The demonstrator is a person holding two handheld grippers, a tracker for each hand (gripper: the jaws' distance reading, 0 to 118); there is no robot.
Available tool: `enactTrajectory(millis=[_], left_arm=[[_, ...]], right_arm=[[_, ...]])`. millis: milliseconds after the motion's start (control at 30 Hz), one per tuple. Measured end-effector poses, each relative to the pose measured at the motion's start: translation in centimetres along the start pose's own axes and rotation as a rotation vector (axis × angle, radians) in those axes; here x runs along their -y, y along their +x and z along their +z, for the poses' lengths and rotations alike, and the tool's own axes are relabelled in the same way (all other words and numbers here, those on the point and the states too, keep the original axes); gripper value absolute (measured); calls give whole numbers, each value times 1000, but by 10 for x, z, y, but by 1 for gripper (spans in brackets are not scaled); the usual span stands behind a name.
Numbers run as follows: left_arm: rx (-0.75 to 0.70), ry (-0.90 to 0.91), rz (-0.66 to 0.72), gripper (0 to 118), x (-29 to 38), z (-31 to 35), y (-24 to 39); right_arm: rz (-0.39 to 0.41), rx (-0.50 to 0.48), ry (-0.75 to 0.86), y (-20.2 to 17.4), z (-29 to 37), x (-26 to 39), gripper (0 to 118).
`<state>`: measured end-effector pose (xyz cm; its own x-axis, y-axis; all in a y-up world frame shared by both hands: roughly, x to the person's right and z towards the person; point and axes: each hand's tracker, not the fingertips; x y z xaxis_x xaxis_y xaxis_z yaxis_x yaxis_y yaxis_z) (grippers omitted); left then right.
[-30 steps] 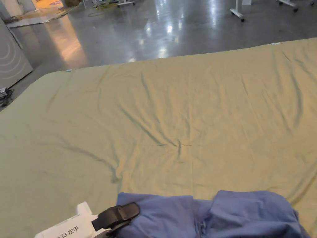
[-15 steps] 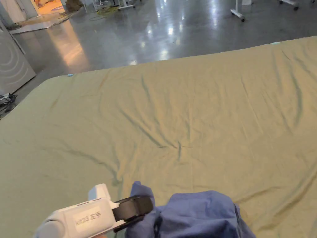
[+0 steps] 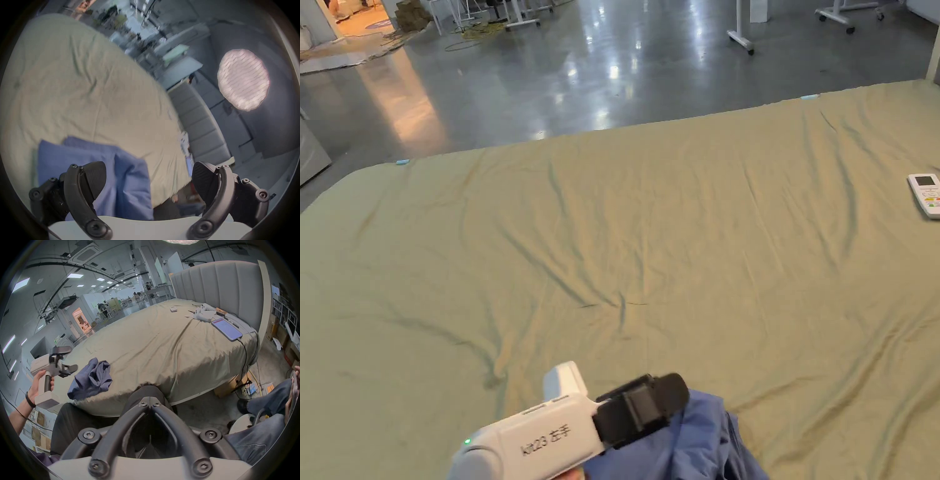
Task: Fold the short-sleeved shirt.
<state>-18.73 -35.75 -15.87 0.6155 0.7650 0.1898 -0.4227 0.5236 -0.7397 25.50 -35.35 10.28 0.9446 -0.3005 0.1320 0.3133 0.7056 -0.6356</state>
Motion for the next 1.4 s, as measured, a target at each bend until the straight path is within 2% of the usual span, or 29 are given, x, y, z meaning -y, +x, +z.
enactTrajectory(millis=[33, 67, 100, 133, 167, 200, 233, 267, 367, 433, 500, 600, 733, 833, 933, 1033, 1100, 1200, 1233, 1267, 1300, 1333, 1400], left_arm=[[-21, 31, 28, 106, -1, 6, -2], [-52, 43, 64, 97, -1, 8, -7], [-66, 32, 91, 81, 1, 7, -14], [-62, 9, 97, 52, 6, 3, -14], [-62, -22, 114, 52, 13, -5, -20], [-81, -62, 142, 41, 23, -16, -26], [-88, -100, 165, 17, 32, -28, -30], [-66, -135, 201, 3, 45, -43, -33], [15, -277, 217, 3, 73, -80, -38], [-86, -361, 128, 0, 88, -102, -38], [-69, -325, 65, 0, 86, -110, -37], [-99, -330, 134, 0, 84, -108, -27], [-81, -334, 87, 1, 76, -96, -16], [22, -240, 39, 1, 63, -59, -3], [106, -160, 59, 1, 46, -14, -13], [100, -72, 36, 1, 39, 30, -22], [62, -26, 55, 1, 38, 56, -34], [23, 2, 78, 1, 41, 78, -41], [11, 10, 93, 1, 42, 83, -45], [-5, 12, 112, 3, 41, 88, -50], [-32, 21, 133, 8, 40, 93, -55], [-55, 34, 139, 21, 39, 97, -62], [-67, 44, 138, 69, 37, 102, -71]], right_arm=[[-8, -1, 1, 0, -1, -2, 0], [-12, -3, 3, -1, -1, -3, 0], [-13, -6, 7, -2, -1, -4, 0], [-10, -14, 13, -4, -1, -6, 0], [-3, -24, 21, -6, 0, -8, 0], [7, -30, 27, -8, 1, -10, 0], [17, -34, 30, -10, 2, -11, 0], [32, -35, 33, -12, 2, -12, 0], [63, -21, 38, -15, 5, -12, 0], [68, -20, 35, -16, 5, -12, 0], [76, -21, 22, -16, 5, -10, 0], [119, -6, 12, -22, 5, -9, 0], [141, -43, -1, -30, 4, -11, 0], [172, -65, -8, -41, -2, -13, 0], [193, -145, -34, -56, -21, -22, 0], [227, -250, -53, -83, -56, -43, 0], [204, -346, -117, -108, -95, -61, 0], [180, -491, -293, -150, -154, -76, 0], [175, -548, -309, -159, -178, -77, 0], [167, -562, -312, -166, -198, -77, 0], [159, -543, -350, -171, -218, -79, 0], [151, -512, -366, -172, -233, -80, 0], [95, -468, -412, -162, -263, -79, 0]])
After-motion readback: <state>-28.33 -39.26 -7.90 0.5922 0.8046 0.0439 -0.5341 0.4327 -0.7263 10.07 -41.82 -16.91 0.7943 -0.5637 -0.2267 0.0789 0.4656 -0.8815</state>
